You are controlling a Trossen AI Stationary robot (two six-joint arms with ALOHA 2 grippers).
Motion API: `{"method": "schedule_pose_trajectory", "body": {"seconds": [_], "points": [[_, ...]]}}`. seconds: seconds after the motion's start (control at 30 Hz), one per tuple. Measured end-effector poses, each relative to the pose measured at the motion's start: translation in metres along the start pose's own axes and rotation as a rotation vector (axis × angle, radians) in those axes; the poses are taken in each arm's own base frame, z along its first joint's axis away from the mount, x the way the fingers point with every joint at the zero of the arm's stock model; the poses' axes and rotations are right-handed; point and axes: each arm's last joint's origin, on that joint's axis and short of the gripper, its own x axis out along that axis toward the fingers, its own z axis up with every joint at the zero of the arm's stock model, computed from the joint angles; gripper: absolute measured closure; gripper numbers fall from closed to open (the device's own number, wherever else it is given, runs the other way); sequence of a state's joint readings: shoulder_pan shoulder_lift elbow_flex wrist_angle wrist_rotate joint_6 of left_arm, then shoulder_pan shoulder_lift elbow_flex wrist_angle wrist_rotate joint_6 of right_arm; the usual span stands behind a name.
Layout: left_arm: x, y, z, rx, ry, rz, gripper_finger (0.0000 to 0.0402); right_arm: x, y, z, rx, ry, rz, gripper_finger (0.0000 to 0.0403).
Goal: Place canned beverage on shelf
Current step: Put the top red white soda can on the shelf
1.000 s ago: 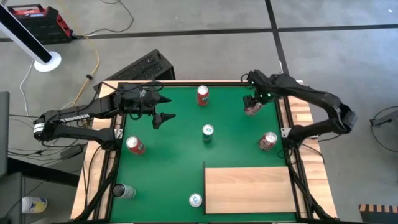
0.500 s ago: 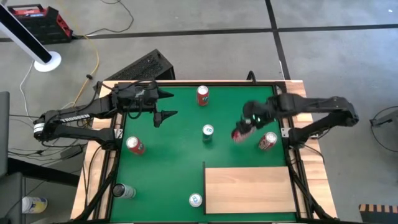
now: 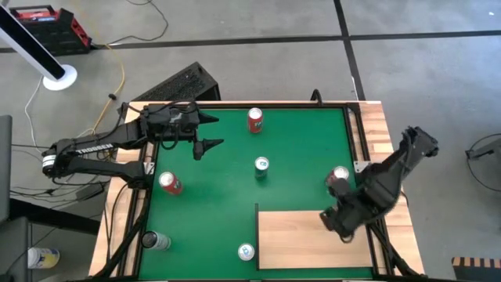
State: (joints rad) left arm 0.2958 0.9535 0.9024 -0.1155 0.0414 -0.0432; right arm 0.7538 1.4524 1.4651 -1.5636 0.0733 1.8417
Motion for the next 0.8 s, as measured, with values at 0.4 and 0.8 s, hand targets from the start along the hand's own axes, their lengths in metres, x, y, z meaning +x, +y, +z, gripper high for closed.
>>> {"method": "schedule_pose_trajectory", "body": {"seconds": [0.4, 0.8], "points": [[0.000, 0.000, 0.000, -0.018, -0.002, -0.004, 0.0022, 0.019, 0.005, -0.071, 0.066, 0.035, 0.007, 0.0063], [0.005, 0.001, -0.003, -0.128, 0.012, 0.037, 0.0022, 0.049, 0.010, -0.120, -0.053, 0.044, -0.076, 0.0064]]}}
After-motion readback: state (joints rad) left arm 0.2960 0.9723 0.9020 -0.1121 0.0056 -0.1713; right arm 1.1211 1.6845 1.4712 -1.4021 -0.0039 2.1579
